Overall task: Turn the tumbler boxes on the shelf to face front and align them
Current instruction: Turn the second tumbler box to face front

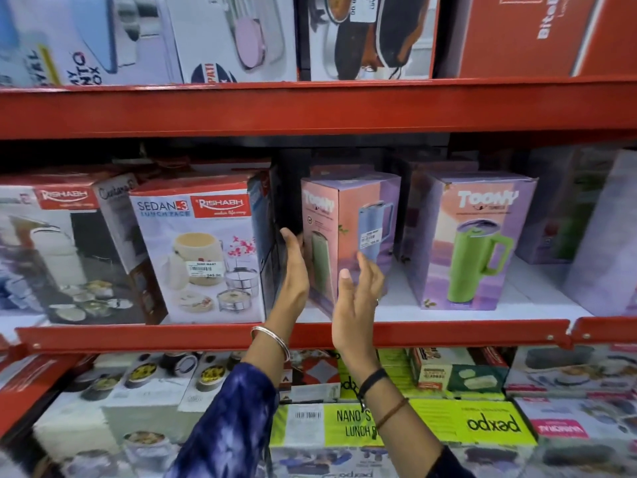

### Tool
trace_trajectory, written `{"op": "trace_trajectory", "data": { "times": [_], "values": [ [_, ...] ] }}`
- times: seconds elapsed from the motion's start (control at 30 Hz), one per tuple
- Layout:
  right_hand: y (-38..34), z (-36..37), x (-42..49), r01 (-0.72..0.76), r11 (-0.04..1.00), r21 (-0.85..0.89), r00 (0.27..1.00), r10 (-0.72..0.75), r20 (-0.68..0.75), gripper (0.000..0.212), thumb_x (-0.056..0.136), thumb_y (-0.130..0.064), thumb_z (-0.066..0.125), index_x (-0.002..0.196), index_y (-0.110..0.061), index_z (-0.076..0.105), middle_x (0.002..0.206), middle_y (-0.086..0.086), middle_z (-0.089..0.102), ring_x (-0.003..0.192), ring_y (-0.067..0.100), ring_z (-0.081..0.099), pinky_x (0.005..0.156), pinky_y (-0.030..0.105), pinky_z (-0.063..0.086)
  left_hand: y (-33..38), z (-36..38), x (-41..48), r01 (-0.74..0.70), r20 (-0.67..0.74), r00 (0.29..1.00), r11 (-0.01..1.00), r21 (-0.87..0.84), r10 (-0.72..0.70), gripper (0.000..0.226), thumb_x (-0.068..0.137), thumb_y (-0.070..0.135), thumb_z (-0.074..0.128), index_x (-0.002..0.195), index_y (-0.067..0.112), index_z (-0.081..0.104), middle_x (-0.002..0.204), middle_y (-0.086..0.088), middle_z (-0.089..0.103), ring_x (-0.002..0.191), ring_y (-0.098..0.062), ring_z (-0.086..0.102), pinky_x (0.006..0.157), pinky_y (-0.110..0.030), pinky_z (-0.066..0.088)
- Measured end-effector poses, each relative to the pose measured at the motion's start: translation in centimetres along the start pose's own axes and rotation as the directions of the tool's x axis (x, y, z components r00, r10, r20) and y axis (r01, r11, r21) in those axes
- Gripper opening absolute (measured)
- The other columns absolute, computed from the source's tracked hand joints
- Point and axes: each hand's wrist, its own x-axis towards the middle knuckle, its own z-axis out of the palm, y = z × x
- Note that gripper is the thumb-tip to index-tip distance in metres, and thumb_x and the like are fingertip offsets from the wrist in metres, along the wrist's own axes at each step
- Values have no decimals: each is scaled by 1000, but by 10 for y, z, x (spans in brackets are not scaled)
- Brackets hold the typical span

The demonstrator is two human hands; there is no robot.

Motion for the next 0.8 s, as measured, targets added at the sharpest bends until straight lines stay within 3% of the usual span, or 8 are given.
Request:
{"op": "trace_trajectory", "data": {
  "times": [0.07,0.17,0.23,0.33,0.47,0.57,0.7,0.8],
  "values": [
    [2,3,0,21,1000,-11,1000,-21,-2,52,90,-42,34,137,-18,38,131,-8,29,123,4,30,100,2,17,-1,-5,-1,10,-7,1000,999,38,-10,91,79,81,12,136,23,52,139,-4,58,129,-19,53,114,-42,37],
    [5,1,6,12,1000,-19,1000,-12,8,53,88,-37,39,136,-17,40,136,-4,34,128,7,32,112,30,26,2,-7,-1,11,-3,1000,1000,18,-11,70,95,59,-2,105,32,62,107,6,68,100,-13,63,90,-28,50],
    [5,-5,12,-10,999,-35,1000,11,24,59,82,-36,46,137,-16,38,144,2,34,134,14,32,113,40,29,5,-10,-3,28,23,999,1000,3,-28,75,92,63,-4,112,31,61,114,6,66,110,-19,60,97,-38,48],
    [2,-14,26,14,994,-105,999,-10,33,74,75,-29,62,141,-18,30,146,4,37,133,18,36,111,39,34,9,-12,-8,82,57,995,997,4,-82,89,85,72,-7,135,28,52,134,-8,59,121,-31,56,102,-54,45],
    [1,-20,45,56,979,-197,995,-39,90,112,64,-36,80,147,-14,9,152,6,25,139,19,24,112,28,23,16,-6,-18,79,121,990,996,-35,-74,90,84,73,-6,135,29,54,128,2,62,117,-30,58,103,-62,43],
    [-1,-19,54,60,955,-290,995,-34,93,134,56,-47,82,147,-12,-9,156,12,11,144,25,10,115,42,14,21,5,-29,65,157,986,996,-54,-55,92,75,77,3,134,29,54,143,2,52,101,-24,59,104,-60,43],
    [-6,-27,70,56,929,-365,998,-58,5,127,58,-37,82,147,-8,-4,151,19,20,140,33,17,112,53,17,25,12,-33,60,193,979,998,22,-63,86,82,74,-5,129,35,55,126,13,59,115,-23,54,105,-56,35],
    [-3,-37,79,87,948,-307,996,-88,10,117,59,-28,82,147,-9,6,149,16,24,139,31,21,113,47,19,27,14,-26,-12,122,993,999,38,7,78,91,65,-5,133,31,51,140,5,53,129,-22,46,111,-50,27]
  ]
}}
